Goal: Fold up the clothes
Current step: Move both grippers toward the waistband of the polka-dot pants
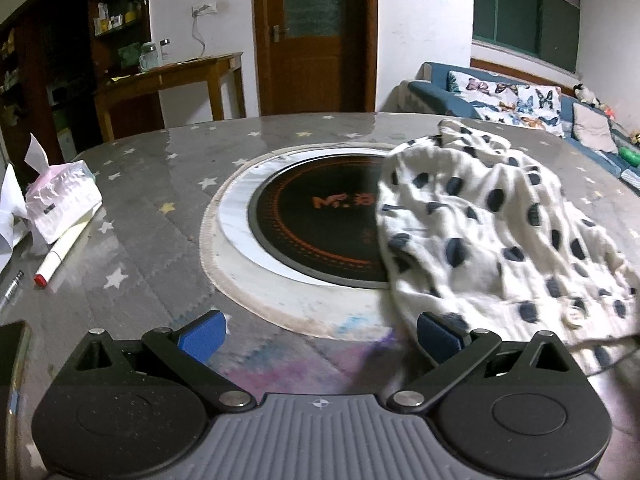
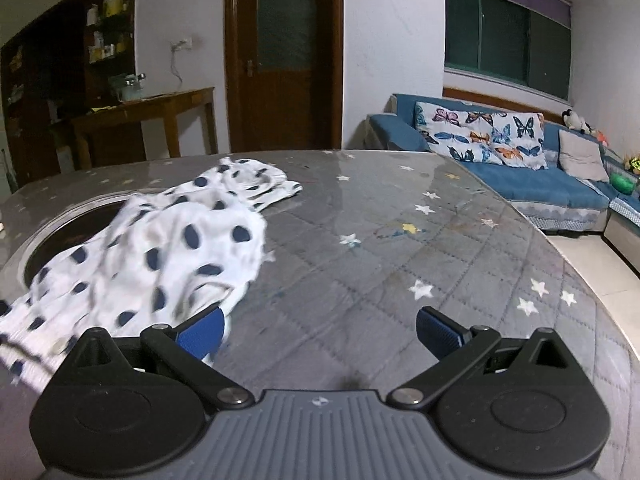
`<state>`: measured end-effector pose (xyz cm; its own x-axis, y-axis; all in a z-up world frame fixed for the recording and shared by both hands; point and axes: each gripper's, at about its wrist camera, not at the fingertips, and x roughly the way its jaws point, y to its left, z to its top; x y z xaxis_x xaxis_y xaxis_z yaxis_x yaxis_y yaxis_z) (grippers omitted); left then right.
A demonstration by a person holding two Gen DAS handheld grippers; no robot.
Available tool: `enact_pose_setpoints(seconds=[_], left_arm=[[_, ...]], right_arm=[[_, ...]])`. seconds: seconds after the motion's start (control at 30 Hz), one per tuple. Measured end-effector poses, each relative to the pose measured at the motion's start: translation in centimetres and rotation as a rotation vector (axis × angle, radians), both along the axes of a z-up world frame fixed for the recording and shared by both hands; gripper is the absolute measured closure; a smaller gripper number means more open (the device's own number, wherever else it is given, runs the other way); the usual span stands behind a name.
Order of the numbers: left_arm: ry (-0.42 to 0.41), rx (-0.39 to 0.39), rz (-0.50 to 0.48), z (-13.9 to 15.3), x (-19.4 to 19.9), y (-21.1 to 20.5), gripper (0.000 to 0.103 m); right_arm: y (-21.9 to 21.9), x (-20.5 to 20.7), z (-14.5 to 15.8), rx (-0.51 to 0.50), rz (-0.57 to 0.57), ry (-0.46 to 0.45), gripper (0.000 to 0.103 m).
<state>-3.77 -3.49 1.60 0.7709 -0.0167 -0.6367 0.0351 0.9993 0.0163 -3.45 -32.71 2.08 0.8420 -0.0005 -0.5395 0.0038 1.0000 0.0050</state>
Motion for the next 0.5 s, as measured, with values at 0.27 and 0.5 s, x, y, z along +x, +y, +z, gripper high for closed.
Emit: enact_pose_setpoints(seconds=[0.27, 0.5], left_arm=[[-0.006, -0.02, -0.019, 0.5, -1.6, -1.4, 0.0], [-0.021, -0.004, -0.051, 0.7, -3.2, -2.7, 0.0]], right_arm=[[1.9, -3.9, -0.4, 0.022, 0.02, -0.016, 0.0], [2.9, -5.8, -0.4, 0.059, 0.033, -0.014, 0.0]])
